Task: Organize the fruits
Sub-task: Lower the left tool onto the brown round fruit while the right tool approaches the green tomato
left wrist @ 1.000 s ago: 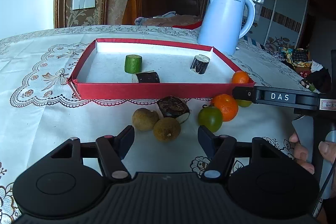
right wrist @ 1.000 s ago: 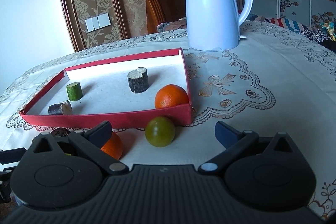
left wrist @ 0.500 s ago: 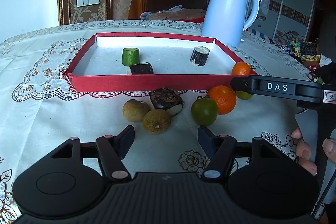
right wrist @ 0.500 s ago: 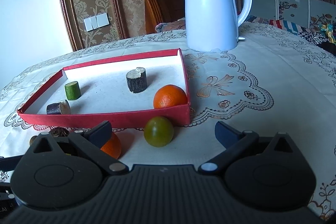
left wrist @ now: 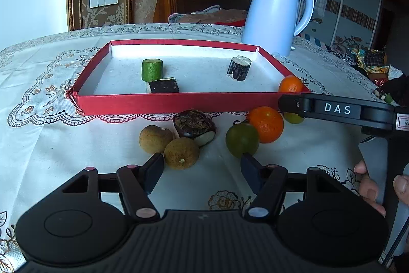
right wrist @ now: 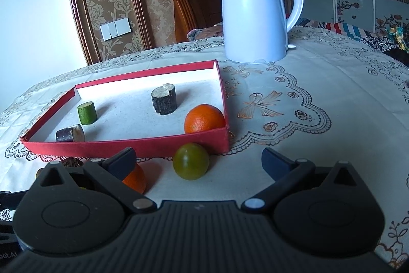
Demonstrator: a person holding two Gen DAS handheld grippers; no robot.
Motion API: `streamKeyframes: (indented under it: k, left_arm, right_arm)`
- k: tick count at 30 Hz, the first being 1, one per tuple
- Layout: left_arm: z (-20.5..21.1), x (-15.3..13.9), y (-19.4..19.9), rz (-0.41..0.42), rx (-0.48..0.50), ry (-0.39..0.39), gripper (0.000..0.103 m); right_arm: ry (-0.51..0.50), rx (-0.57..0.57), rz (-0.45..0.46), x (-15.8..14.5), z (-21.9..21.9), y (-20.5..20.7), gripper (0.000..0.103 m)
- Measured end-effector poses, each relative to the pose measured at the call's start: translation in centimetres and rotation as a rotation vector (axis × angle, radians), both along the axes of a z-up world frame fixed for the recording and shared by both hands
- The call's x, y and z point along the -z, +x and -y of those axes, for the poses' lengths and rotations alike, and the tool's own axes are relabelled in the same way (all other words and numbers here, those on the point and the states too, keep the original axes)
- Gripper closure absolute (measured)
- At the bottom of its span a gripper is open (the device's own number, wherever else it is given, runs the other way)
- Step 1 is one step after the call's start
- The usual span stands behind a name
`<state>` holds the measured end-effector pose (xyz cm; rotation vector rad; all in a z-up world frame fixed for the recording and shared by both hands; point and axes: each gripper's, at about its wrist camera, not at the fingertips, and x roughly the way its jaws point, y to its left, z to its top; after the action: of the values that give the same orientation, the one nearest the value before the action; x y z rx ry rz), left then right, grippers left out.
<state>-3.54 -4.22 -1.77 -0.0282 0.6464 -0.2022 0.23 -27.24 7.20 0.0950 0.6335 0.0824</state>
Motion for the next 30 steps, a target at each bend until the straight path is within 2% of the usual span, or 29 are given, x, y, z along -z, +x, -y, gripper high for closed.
streamKeyframes:
  k: [5, 8, 13, 19, 20, 21, 26, 30]
  left_arm:
    - [0.1, 0.1, 0.0, 0.008, 0.010, 0.017, 0.041]
    - [-0.2, 0.1, 0.2, 0.005, 0.011, 0.014, 0.052]
    - [-0.7, -0.2, 1.3, -0.003, -0.010, -0.008, 0.053]
    - [-0.9, 0.0, 2.6, 0.005, -0.028, 0.045, 0.054]
    - [-0.8, 0.1, 2.4, 0.008, -0.021, 0.055, 0.058]
    - [-0.7, 0.1, 2.2, 0.014, -0.020, 0.068, 0.063]
    - [-1.0, 0.2, 2.2, 0.015, -0.028, 0.065, 0.072]
    - [-1.5, 0.1, 2.2, 0.016, -0.054, 0.056, 0.073]
  right_arm:
    - [0.002, 0.002, 0.001, 0.0, 0.1, 0.0, 0.000]
    - [0.007, 0.004, 0.003, 0.0, 0.2, 0.0, 0.000]
    - [0.013, 0.007, 0.002, 0.1, 0.3, 0.0, 0.000]
    - [0.033, 0.012, 0.012, 0.0, 0.7, -0.1, 0.000]
    - [0.044, 0.013, 0.018, -0.1, 0.9, -0.3, 0.000]
    - [0.050, 0.006, 0.017, -0.1, 1.1, -0.4, 0.000]
    - [0.067, -0.075, -0.015, -0.3, 2.2, -1.6, 0.000]
    - [0.027, -0.200, -0.011, -0.5, 1.6, -3.5, 0.000]
